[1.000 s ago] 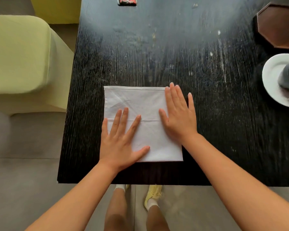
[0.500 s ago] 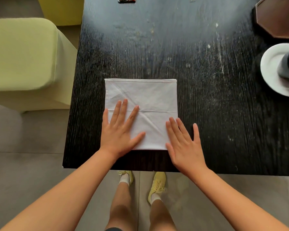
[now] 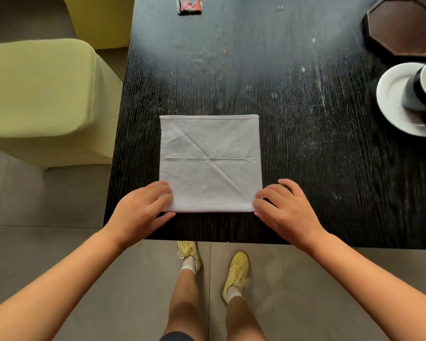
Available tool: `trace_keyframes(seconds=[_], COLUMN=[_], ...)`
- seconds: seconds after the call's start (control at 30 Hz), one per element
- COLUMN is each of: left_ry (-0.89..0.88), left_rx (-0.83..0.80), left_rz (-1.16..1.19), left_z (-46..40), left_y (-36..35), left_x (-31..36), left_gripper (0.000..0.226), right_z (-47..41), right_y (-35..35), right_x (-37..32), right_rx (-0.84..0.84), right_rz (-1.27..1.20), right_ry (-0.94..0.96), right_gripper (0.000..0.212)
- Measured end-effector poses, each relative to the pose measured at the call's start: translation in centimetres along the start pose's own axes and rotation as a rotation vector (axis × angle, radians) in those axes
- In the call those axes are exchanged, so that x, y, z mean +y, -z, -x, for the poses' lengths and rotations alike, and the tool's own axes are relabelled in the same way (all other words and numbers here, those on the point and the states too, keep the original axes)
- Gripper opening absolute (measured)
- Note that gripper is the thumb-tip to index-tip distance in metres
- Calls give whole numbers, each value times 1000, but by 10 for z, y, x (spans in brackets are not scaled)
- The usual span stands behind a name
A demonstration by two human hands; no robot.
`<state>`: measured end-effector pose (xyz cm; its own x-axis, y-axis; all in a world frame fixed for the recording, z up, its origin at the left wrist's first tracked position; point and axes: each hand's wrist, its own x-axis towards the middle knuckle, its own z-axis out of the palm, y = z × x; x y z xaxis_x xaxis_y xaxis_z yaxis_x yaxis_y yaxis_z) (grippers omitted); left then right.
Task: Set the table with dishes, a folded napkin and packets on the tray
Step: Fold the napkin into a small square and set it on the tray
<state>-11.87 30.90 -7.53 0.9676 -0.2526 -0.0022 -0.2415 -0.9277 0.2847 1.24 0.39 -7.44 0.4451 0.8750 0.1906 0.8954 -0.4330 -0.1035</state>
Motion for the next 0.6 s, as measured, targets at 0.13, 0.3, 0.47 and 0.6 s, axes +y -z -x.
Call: trace_keyframes(seconds=[0.13,0.3,0.47,0.6], left_ry=[-72,-29,363,524], left_rx=[67,117,197,273], left_rz=[-75,-64,323,539], left_z=[3,7,11,25], left_y=[0,3,4,10], left_x=[-1,3,17,32], left_gripper=[19,25,20,11], right_z=[-6,-6,-7,5], right_y=[1,5,10,22], right_x=[1,4,-8,-18], right_rx=[48,-44,-5,22], right_rz=[1,-8,-191,-344], right_ry=[72,99,-190,-381], right_gripper=[14,15,9,14])
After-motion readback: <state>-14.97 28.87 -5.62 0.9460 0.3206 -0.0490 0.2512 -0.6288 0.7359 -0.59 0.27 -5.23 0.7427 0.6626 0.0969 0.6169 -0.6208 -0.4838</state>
